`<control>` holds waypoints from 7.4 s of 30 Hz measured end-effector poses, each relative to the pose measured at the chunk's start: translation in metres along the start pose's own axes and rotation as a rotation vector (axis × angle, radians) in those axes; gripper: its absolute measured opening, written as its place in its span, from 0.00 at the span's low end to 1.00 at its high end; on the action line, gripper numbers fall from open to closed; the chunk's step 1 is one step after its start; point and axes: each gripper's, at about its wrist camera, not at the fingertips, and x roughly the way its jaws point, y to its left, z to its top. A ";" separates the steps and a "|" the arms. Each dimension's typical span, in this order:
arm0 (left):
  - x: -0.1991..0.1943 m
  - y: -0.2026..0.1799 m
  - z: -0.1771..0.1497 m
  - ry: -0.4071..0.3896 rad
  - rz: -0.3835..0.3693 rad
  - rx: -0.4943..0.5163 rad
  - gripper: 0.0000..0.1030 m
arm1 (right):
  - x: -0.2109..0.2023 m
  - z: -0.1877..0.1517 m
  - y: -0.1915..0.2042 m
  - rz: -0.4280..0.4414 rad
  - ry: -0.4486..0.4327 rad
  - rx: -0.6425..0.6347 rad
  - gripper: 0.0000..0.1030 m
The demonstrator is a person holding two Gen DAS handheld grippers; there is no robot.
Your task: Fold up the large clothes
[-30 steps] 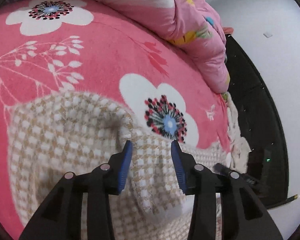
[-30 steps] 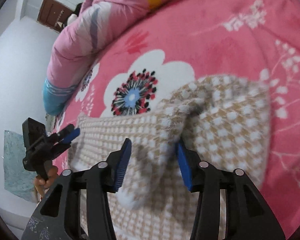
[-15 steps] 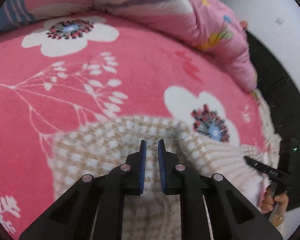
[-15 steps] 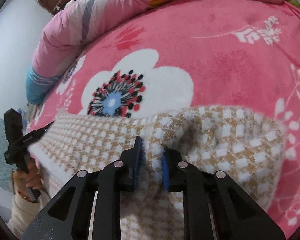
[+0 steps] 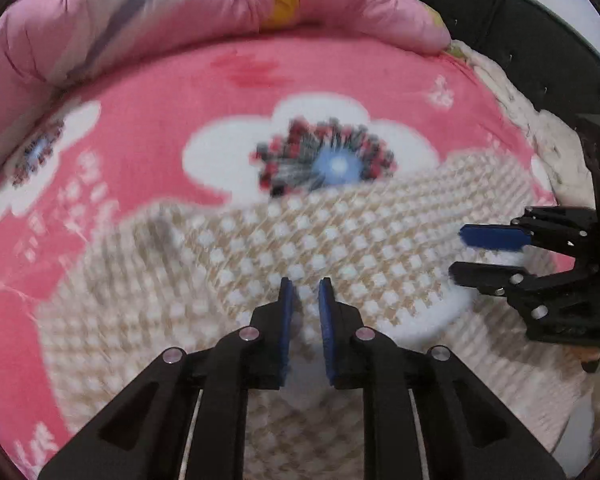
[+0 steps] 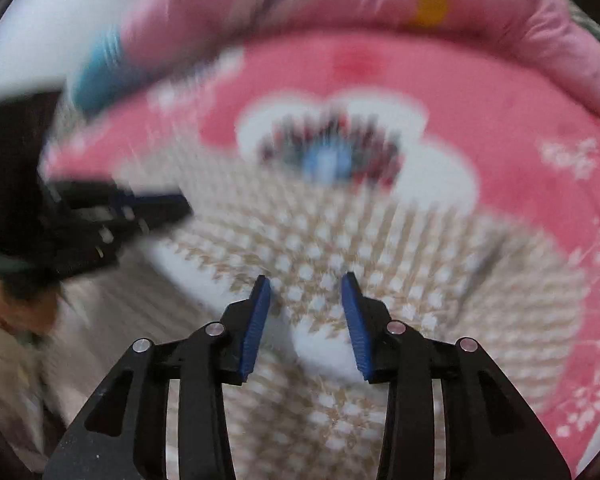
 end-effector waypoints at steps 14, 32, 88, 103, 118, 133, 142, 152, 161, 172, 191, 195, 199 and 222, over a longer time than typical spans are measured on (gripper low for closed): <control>-0.004 0.013 0.032 -0.071 -0.073 -0.090 0.20 | 0.021 0.024 -0.064 0.018 -0.004 0.240 0.37; -0.005 0.009 0.007 -0.069 -0.038 -0.014 0.20 | 0.002 0.030 -0.009 0.105 -0.003 0.173 0.37; -0.079 -0.047 -0.211 -0.154 0.213 -0.121 0.95 | -0.076 -0.166 0.079 -0.127 -0.009 0.383 0.92; -0.079 -0.044 -0.219 -0.181 0.200 -0.141 0.95 | -0.074 -0.165 0.063 -0.089 0.013 0.442 0.92; -0.080 -0.042 -0.219 -0.178 0.195 -0.141 0.95 | -0.080 -0.168 0.043 -0.062 0.019 0.460 0.92; -0.079 -0.041 -0.218 -0.177 0.192 -0.139 0.95 | -0.082 -0.167 0.034 -0.059 0.022 0.455 0.92; -0.079 -0.041 -0.218 -0.175 0.189 -0.138 0.95 | -0.082 -0.169 0.041 -0.068 0.018 0.461 0.92; -0.079 -0.041 -0.217 -0.174 0.188 -0.136 0.95 | -0.081 -0.170 0.044 -0.069 0.016 0.463 0.92; -0.080 -0.045 -0.221 -0.167 0.207 -0.122 0.95 | -0.080 -0.171 0.052 -0.068 0.019 0.425 0.92; -0.079 -0.048 -0.218 -0.166 0.214 -0.117 0.95 | -0.118 -0.154 0.072 -0.129 -0.098 0.343 0.92; -0.134 -0.059 -0.262 -0.408 0.312 -0.019 0.94 | -0.104 -0.150 0.079 -0.038 -0.195 0.219 0.77; -0.147 -0.034 -0.271 -0.432 0.304 -0.053 0.86 | -0.089 -0.160 0.076 -0.030 -0.163 0.211 0.58; -0.152 -0.007 -0.262 -0.438 0.299 -0.089 0.70 | -0.083 -0.167 0.065 0.037 -0.177 0.246 0.53; -0.105 0.079 -0.213 -0.197 -0.064 -0.305 0.34 | -0.083 -0.173 0.056 0.086 -0.185 0.237 0.53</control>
